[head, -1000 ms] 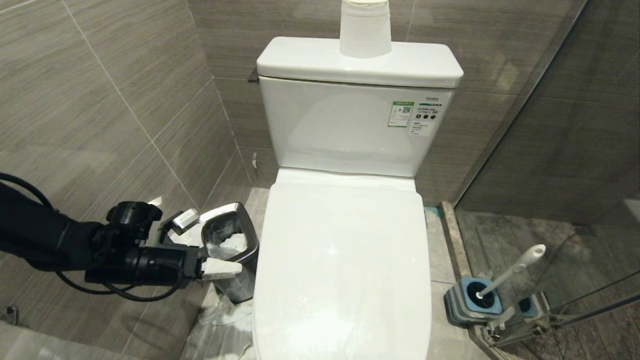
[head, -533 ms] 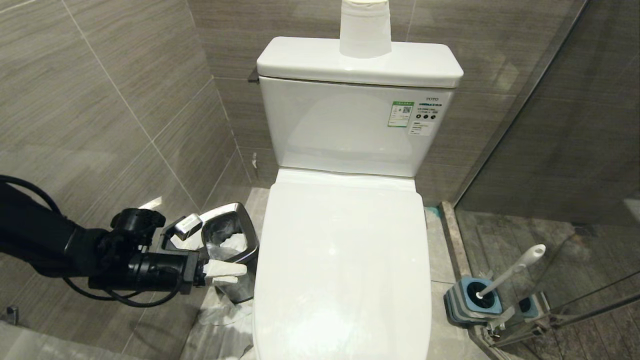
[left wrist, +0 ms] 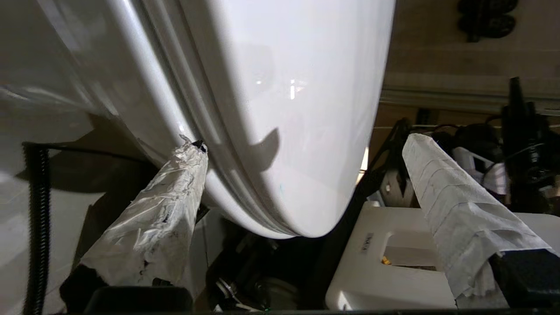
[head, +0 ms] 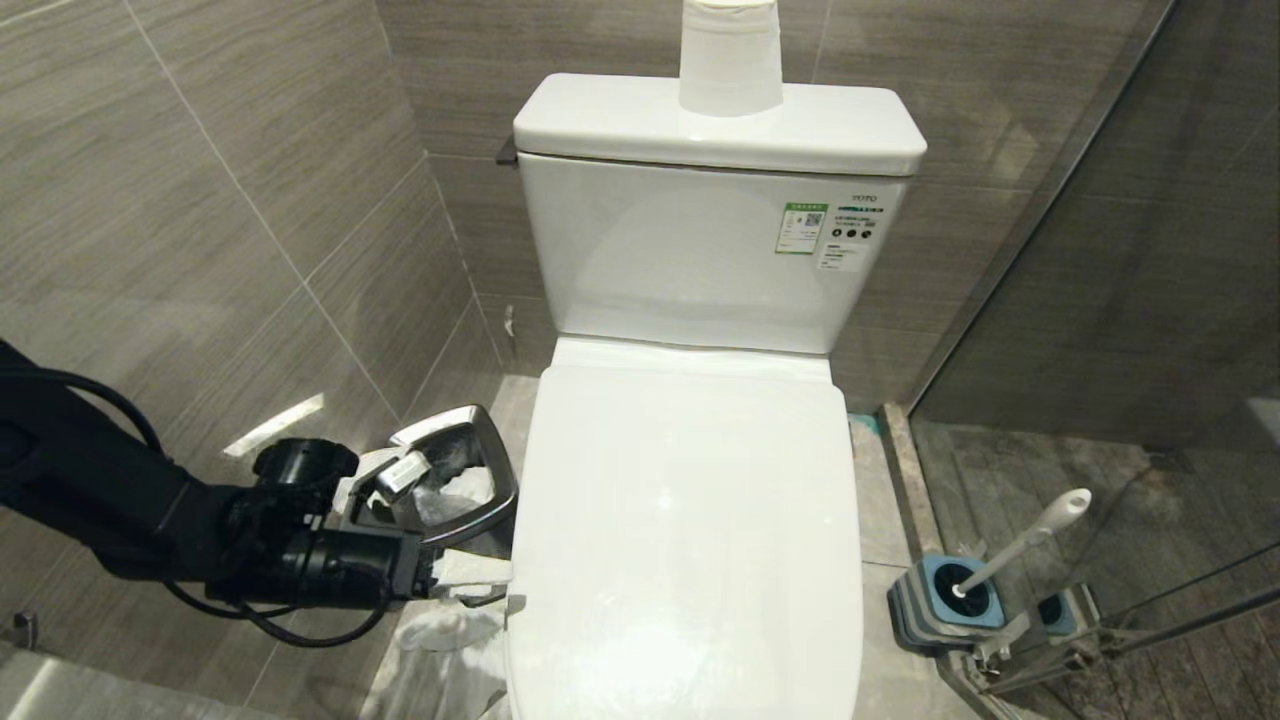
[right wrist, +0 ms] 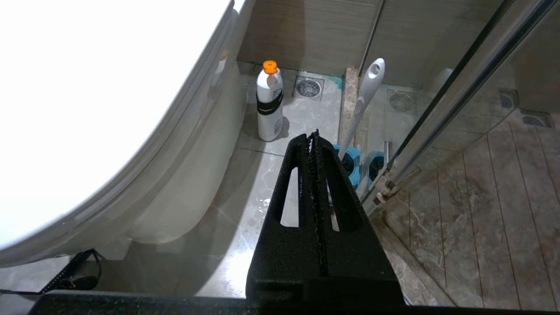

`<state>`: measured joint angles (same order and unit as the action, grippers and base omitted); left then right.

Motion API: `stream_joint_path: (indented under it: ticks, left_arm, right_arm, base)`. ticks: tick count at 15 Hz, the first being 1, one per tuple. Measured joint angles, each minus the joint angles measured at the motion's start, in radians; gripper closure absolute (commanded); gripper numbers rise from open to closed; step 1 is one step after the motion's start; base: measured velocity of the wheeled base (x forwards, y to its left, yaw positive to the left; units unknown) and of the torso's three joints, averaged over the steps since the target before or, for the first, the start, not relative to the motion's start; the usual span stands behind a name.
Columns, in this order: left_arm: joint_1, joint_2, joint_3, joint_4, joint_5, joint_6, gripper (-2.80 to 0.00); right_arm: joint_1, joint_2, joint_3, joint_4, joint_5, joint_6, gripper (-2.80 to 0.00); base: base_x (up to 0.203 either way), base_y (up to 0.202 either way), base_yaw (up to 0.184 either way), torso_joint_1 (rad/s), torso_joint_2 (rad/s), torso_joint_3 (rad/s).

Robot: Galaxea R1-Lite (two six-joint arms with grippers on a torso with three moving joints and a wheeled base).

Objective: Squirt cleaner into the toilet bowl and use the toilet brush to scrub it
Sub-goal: Use the left hand to lift the toilet lid slightly

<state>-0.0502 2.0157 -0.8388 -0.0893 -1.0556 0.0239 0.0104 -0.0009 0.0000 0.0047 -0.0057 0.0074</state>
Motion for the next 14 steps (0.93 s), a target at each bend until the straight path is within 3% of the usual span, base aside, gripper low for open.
stream_joint_path:
  ticks: [14]
  left_arm:
    - [-0.076, 0.015, 0.022, -0.003, 0.041, 0.001, -2.80]
  right_arm:
    - [0.000, 0.000, 0.000, 0.000, 0.000, 0.000, 0.00]
  base:
    - [0.000, 0.000, 0.000, 0.000, 0.00, 0.000]
